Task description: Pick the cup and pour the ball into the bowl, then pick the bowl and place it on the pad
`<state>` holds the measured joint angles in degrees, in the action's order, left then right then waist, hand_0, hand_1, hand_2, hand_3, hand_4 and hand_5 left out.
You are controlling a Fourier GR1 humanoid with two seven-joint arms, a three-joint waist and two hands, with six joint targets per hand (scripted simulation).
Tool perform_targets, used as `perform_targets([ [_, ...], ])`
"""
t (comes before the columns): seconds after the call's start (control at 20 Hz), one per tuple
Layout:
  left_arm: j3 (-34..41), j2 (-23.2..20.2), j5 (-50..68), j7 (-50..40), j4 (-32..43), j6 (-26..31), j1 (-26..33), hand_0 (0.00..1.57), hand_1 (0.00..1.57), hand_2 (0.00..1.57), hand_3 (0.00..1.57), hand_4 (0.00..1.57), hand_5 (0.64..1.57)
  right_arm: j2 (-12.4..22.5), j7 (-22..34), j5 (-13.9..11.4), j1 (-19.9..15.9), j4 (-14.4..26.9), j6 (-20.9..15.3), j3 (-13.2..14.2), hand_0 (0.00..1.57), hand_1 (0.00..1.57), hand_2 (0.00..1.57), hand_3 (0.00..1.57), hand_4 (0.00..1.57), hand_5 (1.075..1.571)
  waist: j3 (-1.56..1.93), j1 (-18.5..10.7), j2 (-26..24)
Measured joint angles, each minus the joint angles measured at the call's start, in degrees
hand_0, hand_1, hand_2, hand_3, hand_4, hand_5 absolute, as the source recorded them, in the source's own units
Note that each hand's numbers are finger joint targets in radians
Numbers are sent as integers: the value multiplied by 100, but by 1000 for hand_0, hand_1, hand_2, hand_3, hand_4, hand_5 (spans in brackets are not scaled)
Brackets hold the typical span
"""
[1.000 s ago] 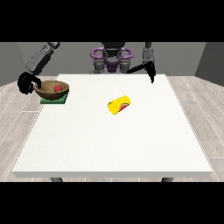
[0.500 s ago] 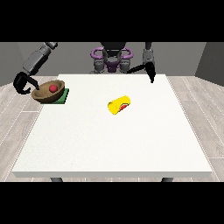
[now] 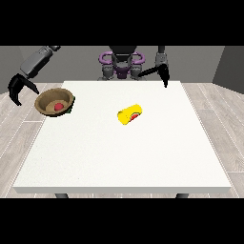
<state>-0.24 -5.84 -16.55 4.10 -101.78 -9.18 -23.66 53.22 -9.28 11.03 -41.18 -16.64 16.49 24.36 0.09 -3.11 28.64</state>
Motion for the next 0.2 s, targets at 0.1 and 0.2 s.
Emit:
perform_targets([
  [0.1, -23, 46, 11, 19, 52, -3, 89, 0, 0, 0, 0, 0, 1569, 47, 71, -4, -6, -21, 87, -15, 0, 0, 270, 161, 0, 1497, -2, 37, -127],
  [0.2, 8, 54, 28, 34, 141, -8, 118, 0, 0, 0, 0, 0, 1569, 250, 267, 65, -84, -27, 319, 35, 0, 0, 189, 288, 0, 1503, -2, 95, -251],
])
